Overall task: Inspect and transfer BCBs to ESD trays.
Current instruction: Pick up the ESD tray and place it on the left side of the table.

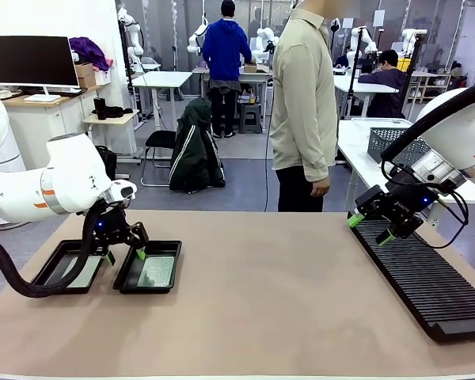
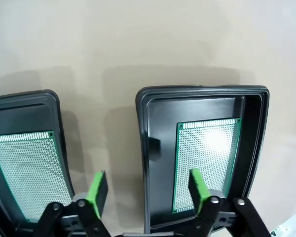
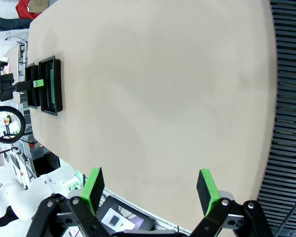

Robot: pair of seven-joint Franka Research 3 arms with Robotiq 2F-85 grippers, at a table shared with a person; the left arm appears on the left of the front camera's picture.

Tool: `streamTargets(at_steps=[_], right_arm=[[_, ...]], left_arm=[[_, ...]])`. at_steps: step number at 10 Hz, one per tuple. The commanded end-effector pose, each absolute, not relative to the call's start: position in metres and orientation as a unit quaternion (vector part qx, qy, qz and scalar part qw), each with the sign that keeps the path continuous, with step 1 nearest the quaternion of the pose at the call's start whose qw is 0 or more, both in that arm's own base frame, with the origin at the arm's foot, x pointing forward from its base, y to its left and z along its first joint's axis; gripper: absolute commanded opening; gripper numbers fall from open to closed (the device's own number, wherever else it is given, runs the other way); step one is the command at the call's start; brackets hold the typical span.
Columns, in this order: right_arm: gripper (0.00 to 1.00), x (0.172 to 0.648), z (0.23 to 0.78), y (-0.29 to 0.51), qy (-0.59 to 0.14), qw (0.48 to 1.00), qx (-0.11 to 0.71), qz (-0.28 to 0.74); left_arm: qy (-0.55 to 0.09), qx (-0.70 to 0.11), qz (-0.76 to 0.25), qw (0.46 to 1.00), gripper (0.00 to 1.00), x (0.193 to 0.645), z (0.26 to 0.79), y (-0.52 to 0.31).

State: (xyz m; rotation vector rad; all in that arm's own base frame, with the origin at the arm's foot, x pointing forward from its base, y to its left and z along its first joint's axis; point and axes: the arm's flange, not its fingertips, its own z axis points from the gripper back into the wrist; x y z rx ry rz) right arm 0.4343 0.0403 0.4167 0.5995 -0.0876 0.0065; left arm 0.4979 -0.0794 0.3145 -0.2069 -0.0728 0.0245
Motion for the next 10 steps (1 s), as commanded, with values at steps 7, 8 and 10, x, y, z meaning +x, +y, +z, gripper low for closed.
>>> streamTargets(at_steps=[7,8,10], right_arm=[[1.00,0.436,0.416,0.042,-0.043,0.955,0.293,-0.007],[1.00,0.436,0.416,0.042,-0.043,0.955,0.293,-0.007],[1.00,0.436,0.416,0.042,-0.043,0.955,0.293,-0.007]], left_arm=[[-0.061,-0.047,0.000,0.997,1.00,0.461,0.402,-0.100],[-0.061,-0.047,0.000,0.997,1.00,0.461,0.402,-0.100],[-0.059,-0.036,-0.006,0.998,1.00,0.454,0.423,-0.102]])
